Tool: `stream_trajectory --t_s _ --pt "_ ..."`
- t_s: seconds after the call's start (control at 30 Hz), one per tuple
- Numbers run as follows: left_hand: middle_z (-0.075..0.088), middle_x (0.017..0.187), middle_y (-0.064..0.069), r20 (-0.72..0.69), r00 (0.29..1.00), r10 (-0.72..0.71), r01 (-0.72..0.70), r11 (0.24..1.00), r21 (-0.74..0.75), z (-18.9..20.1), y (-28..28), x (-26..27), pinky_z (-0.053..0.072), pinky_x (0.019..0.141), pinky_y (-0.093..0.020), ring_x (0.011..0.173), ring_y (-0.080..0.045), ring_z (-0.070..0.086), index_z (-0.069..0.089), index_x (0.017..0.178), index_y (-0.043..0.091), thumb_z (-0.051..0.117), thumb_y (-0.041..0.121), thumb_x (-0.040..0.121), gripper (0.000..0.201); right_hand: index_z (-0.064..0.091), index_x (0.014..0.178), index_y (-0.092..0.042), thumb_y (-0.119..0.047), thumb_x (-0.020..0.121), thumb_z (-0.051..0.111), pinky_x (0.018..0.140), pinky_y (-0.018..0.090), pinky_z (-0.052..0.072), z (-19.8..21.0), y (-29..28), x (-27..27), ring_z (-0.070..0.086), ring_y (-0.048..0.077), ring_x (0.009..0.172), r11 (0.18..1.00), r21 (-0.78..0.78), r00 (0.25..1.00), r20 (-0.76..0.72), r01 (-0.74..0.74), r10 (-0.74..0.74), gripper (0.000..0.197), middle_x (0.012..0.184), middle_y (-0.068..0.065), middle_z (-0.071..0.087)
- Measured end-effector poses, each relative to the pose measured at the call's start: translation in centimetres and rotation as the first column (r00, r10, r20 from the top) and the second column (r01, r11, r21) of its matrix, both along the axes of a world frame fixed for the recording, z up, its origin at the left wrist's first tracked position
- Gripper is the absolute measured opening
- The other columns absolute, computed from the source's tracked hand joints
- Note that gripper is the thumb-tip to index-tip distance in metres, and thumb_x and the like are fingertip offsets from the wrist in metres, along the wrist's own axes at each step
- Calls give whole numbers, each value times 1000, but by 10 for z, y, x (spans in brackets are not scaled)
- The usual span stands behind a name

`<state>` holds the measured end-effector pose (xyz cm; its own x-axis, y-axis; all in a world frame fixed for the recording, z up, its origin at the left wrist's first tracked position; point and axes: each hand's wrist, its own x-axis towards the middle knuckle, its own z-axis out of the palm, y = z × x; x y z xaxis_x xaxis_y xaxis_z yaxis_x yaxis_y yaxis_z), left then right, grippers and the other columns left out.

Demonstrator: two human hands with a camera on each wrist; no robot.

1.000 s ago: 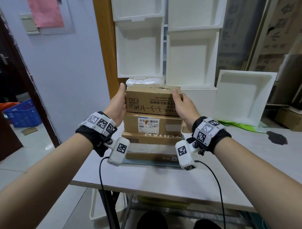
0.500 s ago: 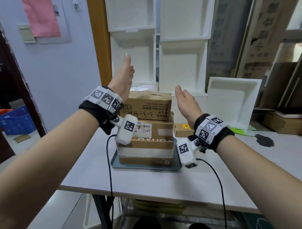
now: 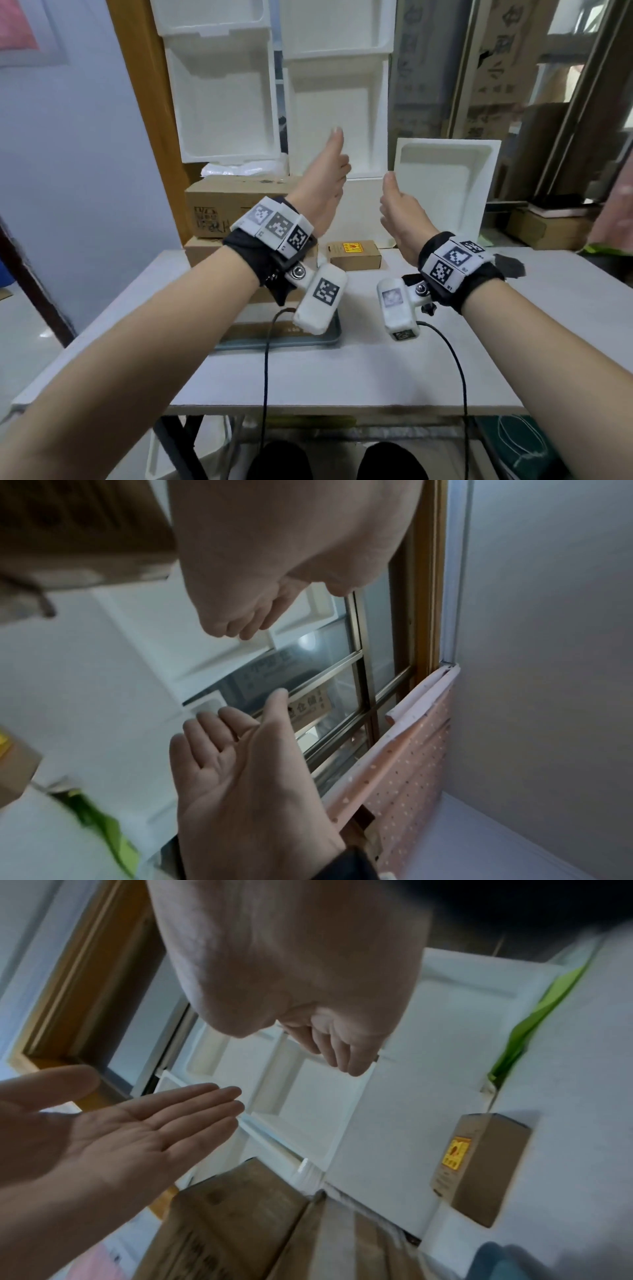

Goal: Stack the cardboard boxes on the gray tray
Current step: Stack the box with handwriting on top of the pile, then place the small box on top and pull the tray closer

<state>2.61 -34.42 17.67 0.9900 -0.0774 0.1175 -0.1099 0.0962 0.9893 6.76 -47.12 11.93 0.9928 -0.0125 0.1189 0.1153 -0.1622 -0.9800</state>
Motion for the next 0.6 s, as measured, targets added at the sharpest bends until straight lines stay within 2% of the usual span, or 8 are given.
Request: stream_trajectory --t_s 0.07,0.13,0.23,0.33,0.47,0.6 --pt "16 162 -10 -54 999 -9 9 1000 -2 -19 -15 9 9 121 -36 149 -20 13 13 155 7 23 62 98 79 36 147 -9 -87 65 27 116 44 30 -15 -15 11 38 23 140 999 37 998 -55 18 -16 114 142 2 47" --pt "12 162 -8 -117 993 6 -6 1000 3 -38 -24 20 6 122 -38 150 -20 9 11 155 10 22 64 97 80 30 150 -8 -89 62 28 117 45 28 -27 -24 15 34 23 143 998 54 995 -97 18 -13 119 156 7 35" --pt "10 163 -6 -206 978 35 -33 999 15 -67 -36 36 3 121 -41 150 -20 5 8 156 14 23 66 96 81 27 152 -10 -90 59 29 117 45 27 -44 -38 21 33 23 144 999 45 990 -138 -5 11 123 157 9 32" --pt "8 163 -4 -280 957 68 -63 998 28 -89 -47 48 3 121 -44 150 -20 5 9 156 17 24 69 93 83 23 152 -8 -88 65 29 118 45 26 -61 -52 34 32 22 144 999 42 983 -180 -30 37 119 158 9 31" --pt "12 163 2 -350 925 149 -135 989 65 -107 -58 59 6 118 -40 149 -16 9 11 155 20 27 69 93 81 22 153 -8 -85 71 29 119 44 24 -81 -61 53 29 20 146 997 29 970 -231 -74 79 113 159 6 28" --pt "11 163 2 -451 867 214 -184 977 109 -120 -65 73 7 117 -41 150 -19 8 13 155 21 28 73 90 85 18 155 -14 -76 87 27 120 41 22 -100 -67 74 26 18 147 986 34 941 -294 -162 165 92 161 3 24"
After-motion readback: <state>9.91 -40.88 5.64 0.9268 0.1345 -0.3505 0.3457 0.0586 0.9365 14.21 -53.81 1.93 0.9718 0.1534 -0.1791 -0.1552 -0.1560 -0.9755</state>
